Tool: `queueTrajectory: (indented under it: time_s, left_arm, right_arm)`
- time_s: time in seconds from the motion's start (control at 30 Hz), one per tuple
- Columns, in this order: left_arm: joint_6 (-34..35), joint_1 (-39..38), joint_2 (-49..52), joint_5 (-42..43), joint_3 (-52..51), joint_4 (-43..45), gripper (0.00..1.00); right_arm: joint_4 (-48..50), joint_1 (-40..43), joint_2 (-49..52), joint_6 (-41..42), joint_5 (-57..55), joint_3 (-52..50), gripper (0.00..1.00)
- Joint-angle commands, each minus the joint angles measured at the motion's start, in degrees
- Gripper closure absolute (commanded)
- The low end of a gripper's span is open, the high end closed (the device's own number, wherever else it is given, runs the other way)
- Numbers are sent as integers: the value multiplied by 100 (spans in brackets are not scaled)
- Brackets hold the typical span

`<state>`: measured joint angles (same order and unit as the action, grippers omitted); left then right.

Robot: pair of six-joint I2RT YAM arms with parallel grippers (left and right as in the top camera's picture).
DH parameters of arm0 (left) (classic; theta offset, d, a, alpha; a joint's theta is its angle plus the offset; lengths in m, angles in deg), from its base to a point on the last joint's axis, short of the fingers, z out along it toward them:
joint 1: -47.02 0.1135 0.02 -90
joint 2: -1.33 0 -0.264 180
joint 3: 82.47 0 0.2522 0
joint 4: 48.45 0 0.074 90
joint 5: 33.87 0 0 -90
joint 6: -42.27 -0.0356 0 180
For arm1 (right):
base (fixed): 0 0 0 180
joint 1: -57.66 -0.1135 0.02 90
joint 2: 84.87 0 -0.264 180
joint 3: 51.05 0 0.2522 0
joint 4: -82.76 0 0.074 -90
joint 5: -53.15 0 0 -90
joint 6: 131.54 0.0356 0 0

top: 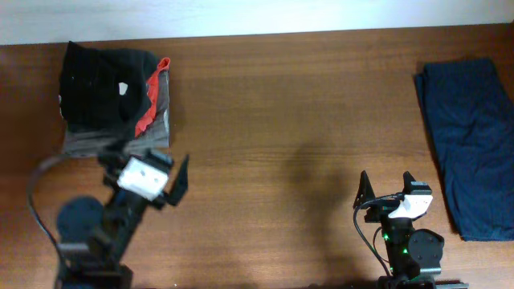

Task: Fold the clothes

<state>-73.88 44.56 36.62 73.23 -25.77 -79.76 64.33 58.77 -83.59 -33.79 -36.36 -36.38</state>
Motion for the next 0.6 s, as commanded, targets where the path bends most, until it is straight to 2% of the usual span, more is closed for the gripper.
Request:
queueTrajectory:
  time_s: [0.0,0.2,0.3,0.43,0.57]
  left_arm:
    - [-50,-11,-1152,-44,-1366,490,1]
    - [-50,2,-3235,-61,-3032,798,1]
    - [-55,24,-3499,-72,-3425,920,1]
    - [-52,22,-3501,-85,-4199,1567,1]
    - [-52,-55,-3499,-39,-4245,1453,1]
  right_arm:
    - [-15,42,-33,17,33,-39,1]
    - [-15,42,-33,17,33,-39,1]
    - [-15,42,-33,17,33,-39,1]
    - [-15,42,-33,17,33,-39,1]
    - [-15,42,-33,17,33,-39,1]
